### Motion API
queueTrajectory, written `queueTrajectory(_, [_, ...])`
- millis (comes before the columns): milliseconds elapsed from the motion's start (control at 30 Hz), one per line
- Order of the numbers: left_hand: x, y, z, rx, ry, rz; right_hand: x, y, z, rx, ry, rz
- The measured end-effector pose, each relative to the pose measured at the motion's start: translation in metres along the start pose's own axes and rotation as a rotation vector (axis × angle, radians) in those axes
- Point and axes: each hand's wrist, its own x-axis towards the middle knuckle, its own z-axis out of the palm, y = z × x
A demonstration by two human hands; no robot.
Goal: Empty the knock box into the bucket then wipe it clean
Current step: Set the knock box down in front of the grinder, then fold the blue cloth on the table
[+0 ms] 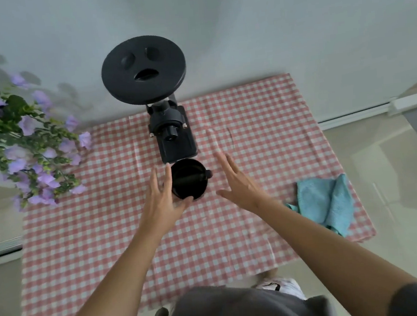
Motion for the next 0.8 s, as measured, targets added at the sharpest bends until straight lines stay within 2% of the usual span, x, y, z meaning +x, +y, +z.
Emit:
queueTrajectory(167, [-0.016,0.049,0.024,0.008,0.337,0.283,-0.089,0.099,-0.019,0.048,0.175,0.275])
queueTrajectory(233, [-0.023,0.088,0.043,-0.039,0.304,0.339,-0.127,0.142,-0.032,0.103,0.317,0.429])
queueTrajectory(300, [-0.03,0.132,0.064,-0.114,0.167,0.327,-0.16,0.179,-0.045,0.146,0.424,0.552])
queueTrajectory(367, [-0.033,0.18,0.084,-0.159,-0.058,0.207,-0.185,0.209,-0.054,0.217,0.414,0.672])
queueTrajectory(433, [-0.031,0.217,0.112,-0.216,-0.274,0.016,-0.201,0.23,-0.057,0.324,0.336,0.764])
queueTrajectory(533, [-0.024,0.25,0.156,-0.378,-0.464,-0.213,-0.214,0.245,-0.061,0.608,0.21,0.79])
queueTrajectory(667, [-0.026,0.279,0.188,-0.665,-0.438,-0.412,-0.218,0.251,-0.075,0.837,0.121,0.736])
queueTrajectory(733, [-0.029,0.285,0.194,-0.761,-0.379,-0.457,-0.212,0.253,-0.082,0.838,0.097,0.688])
queueTrajectory(800, [-0.035,0.285,0.196,-0.751,-0.321,-0.459,-0.201,0.255,-0.088,0.817,0.105,0.646])
